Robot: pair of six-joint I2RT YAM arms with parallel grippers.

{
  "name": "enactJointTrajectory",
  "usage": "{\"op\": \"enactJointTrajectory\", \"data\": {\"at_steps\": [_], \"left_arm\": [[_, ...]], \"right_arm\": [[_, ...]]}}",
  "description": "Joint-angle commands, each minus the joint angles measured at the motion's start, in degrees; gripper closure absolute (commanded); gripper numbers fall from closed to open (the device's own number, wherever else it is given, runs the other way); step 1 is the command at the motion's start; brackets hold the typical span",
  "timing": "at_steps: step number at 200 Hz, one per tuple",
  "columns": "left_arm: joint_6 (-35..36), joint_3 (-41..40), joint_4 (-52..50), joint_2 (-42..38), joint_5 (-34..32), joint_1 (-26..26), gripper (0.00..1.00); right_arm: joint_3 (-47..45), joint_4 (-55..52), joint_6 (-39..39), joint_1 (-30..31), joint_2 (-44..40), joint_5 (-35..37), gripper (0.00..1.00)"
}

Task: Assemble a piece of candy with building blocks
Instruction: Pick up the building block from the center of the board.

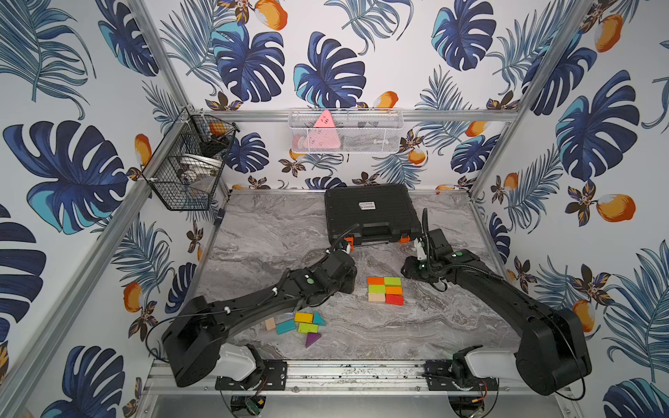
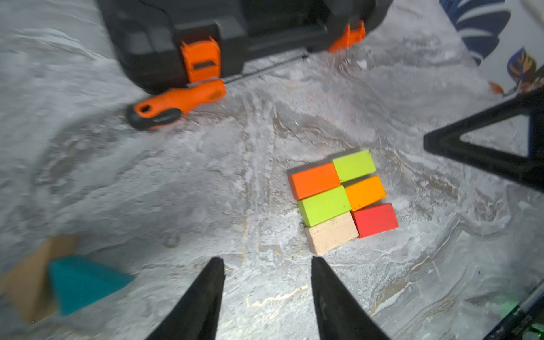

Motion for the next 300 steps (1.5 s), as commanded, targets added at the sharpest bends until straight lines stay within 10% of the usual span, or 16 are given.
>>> {"op": "enactJointTrajectory", "data": {"at_steps": [1, 109, 183, 300], "left_arm": [[0.5, 0.3, -12.6, -8.0, -3.3, 3.5, 0.43], [4.9, 4.8, -36.3, -36.5, -14.4, 8.9, 0.33], [6.0, 1.8, -36.0, -44.2, -16.6, 8.9, 0.3], [6.4, 1.2, -35.3, -44.3, -15.6, 8.9, 0.3]], "right_arm": [[2.5, -0.4, 0.3, 4.0, 1.3, -4.6, 0.46], [30.3, 8.8, -1.4, 29.1, 35.9, -4.1, 0.39], [38.3, 7.2, -6.8, 33.1, 45.1, -4.3, 0.25], [47.4, 2.9, -9.1, 34.3, 53.1, 1.0, 0.39]]}}
